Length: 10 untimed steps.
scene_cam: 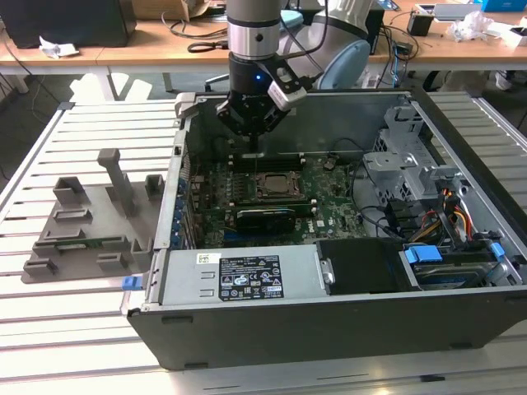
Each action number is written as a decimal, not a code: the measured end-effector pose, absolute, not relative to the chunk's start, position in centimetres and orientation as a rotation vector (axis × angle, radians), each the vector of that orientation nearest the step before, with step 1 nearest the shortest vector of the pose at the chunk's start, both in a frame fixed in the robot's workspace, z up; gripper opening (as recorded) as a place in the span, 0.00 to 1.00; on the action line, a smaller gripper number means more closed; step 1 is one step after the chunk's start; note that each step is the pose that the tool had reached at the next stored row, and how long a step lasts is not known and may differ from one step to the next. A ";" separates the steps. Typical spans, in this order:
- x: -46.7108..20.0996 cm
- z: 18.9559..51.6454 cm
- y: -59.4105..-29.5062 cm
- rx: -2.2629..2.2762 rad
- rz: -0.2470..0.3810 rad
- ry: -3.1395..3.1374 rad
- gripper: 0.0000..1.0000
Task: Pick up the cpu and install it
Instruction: 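Install the first cpu locking lever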
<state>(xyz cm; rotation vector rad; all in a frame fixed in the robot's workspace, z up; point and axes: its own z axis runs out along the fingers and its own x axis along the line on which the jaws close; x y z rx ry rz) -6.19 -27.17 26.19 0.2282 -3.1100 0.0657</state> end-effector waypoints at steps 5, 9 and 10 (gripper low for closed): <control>-5.4 26.2 -27.2 0.228 0.065 -3.108 0.11; -5.2 26.2 -27.2 0.228 0.066 -3.108 0.11; -5.1 26.1 -27.2 0.222 0.065 -3.108 0.11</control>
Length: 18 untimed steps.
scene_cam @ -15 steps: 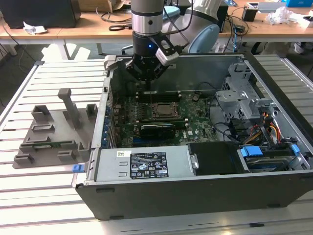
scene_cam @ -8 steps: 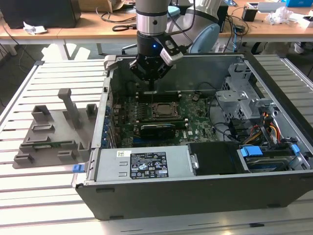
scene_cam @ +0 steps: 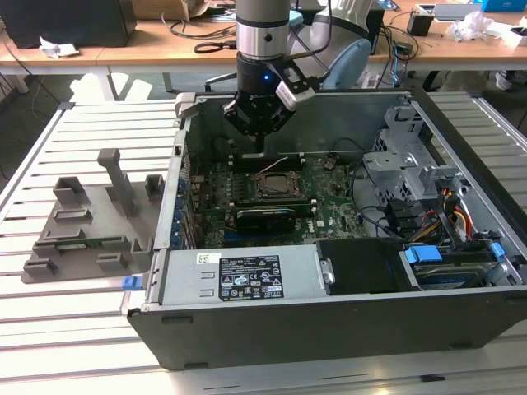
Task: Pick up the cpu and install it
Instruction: 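Install the first cpu locking lever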
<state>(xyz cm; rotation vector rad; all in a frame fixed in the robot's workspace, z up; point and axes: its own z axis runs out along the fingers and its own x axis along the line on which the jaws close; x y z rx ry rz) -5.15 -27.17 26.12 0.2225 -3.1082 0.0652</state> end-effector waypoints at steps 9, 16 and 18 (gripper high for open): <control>-5.1 25.8 -27.8 0.118 0.019 -3.114 0.11; -5.0 25.2 -28.4 0.113 -0.041 -3.115 0.11; -5.0 25.2 -28.4 0.113 -0.049 -3.115 0.11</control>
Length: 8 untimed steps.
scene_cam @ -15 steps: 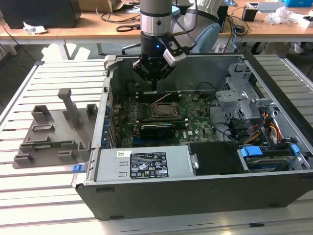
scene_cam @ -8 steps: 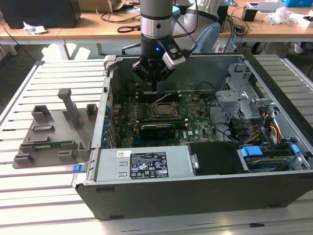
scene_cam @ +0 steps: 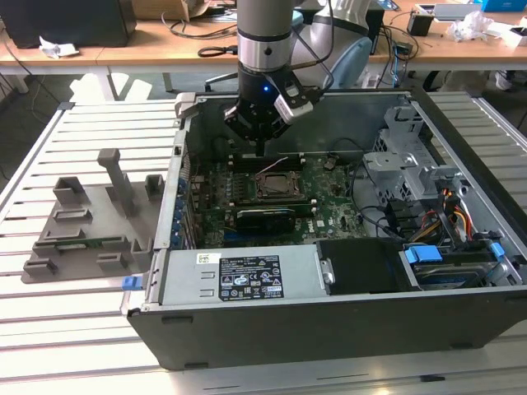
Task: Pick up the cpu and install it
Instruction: 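Install the first cpu locking lever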
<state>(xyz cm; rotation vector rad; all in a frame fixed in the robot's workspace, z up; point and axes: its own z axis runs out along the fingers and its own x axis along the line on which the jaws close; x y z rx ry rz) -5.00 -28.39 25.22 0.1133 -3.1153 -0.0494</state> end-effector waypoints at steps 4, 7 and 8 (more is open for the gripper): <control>-5.0 25.2 -28.4 0.113 -0.050 -3.115 0.11; -5.0 25.1 -28.4 0.113 -0.050 -3.115 0.11; -5.0 25.1 -28.4 0.113 -0.050 -3.115 0.11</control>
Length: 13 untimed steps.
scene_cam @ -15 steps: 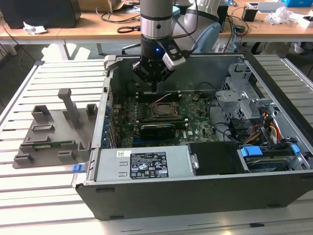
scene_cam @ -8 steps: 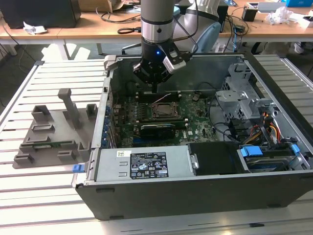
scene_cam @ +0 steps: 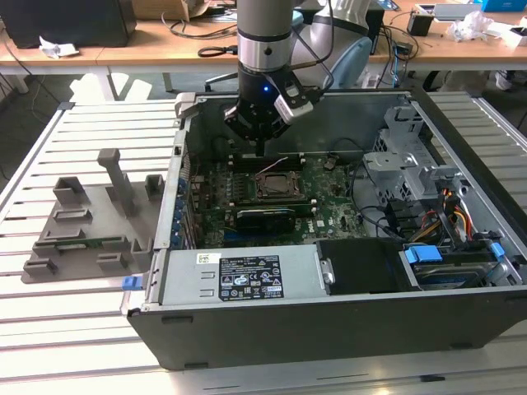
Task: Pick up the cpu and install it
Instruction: 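Install the first cpu locking lever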
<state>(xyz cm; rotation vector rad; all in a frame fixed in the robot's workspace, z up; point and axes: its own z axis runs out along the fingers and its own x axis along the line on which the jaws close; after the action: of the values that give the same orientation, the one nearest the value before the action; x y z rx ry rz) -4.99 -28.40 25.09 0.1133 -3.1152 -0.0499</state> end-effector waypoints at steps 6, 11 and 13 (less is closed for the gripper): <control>-5.0 24.3 -28.4 0.113 -0.050 -3.114 0.11; -5.0 23.7 -28.4 0.113 -0.050 -3.114 0.11; -5.0 23.4 -28.4 0.113 -0.050 -3.114 0.11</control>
<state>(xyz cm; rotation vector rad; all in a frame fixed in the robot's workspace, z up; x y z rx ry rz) -4.96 -28.40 23.45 0.1133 -3.1139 -0.0500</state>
